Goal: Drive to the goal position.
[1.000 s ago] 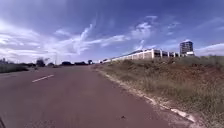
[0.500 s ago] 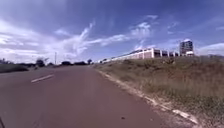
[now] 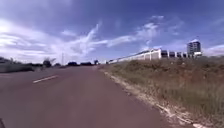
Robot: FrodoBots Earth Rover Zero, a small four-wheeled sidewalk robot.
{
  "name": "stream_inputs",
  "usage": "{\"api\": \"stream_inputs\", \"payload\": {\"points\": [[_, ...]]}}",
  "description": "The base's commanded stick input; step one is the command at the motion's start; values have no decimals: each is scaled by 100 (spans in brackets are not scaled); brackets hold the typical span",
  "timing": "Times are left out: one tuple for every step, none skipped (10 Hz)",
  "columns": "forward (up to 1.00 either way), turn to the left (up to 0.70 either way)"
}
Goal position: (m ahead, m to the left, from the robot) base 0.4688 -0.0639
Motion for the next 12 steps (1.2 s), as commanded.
{"api": "stream_inputs", "payload": {"points": [[100,0],[100,0],[100,5],[100,15],[100,26],[100,37],[100,8],[100,4],[100,1],[0,0],[0,0],[0,0]]}}
